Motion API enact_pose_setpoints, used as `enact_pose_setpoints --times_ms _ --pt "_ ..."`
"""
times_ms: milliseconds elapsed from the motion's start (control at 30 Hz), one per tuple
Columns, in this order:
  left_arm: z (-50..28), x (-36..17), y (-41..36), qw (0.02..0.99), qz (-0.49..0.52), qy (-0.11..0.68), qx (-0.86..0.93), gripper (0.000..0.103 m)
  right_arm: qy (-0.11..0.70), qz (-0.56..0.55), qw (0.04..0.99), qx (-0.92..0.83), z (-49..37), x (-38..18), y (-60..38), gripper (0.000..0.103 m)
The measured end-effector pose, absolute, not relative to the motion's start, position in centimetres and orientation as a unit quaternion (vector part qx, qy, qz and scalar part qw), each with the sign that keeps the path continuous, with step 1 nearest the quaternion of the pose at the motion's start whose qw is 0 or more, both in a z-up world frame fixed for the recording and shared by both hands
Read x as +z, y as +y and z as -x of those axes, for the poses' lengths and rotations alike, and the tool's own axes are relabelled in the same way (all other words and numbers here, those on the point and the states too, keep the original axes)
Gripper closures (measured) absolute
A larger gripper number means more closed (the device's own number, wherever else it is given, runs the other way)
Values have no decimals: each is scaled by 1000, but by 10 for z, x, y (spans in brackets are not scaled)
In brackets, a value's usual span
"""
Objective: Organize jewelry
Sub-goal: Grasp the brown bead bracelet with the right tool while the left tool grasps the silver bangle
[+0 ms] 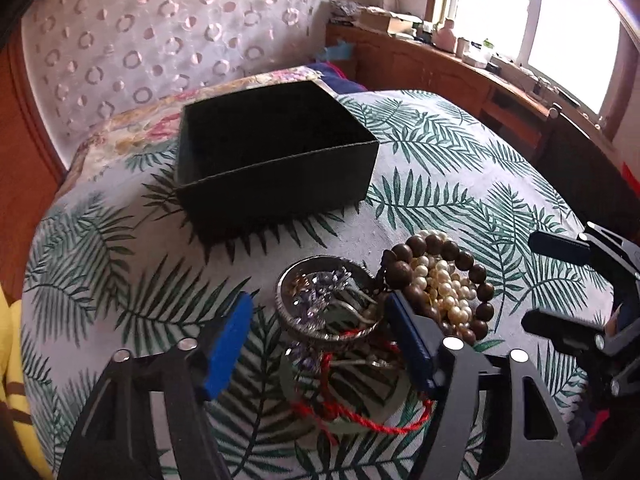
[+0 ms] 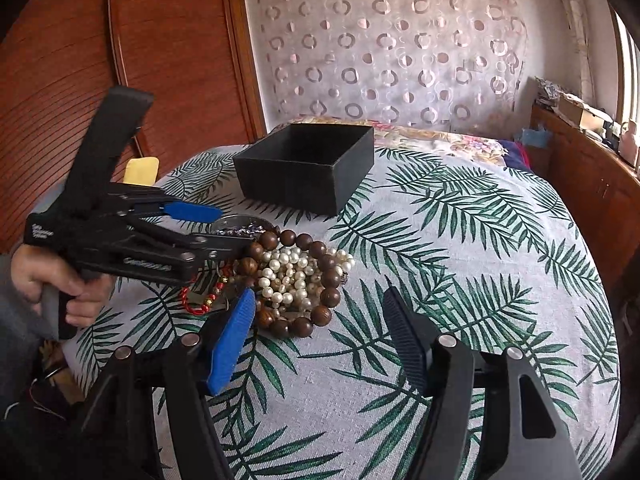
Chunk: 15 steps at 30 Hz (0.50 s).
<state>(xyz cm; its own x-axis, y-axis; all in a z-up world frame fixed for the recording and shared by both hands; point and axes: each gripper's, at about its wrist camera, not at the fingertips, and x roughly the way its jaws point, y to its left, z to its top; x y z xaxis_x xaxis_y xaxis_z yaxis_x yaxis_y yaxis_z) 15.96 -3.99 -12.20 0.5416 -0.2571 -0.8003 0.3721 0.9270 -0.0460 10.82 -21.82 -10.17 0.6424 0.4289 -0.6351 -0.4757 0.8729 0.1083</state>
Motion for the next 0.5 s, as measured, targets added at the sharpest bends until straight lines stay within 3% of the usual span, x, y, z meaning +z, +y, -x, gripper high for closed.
enact_pose_setpoints --times_ms 167,267,500 --pt "-169 -124 -40 873 -55 447 -185 39 340 38 905 251 -109 -101 -215 34" --pt "-168 -124 -42 873 -59 442 -196 47 341 40 905 251 -109 -102 -214 34" --pt "-161 -119 -38 877 -71 434 -192 47 343 43 905 250 -108 -105 -213 34"
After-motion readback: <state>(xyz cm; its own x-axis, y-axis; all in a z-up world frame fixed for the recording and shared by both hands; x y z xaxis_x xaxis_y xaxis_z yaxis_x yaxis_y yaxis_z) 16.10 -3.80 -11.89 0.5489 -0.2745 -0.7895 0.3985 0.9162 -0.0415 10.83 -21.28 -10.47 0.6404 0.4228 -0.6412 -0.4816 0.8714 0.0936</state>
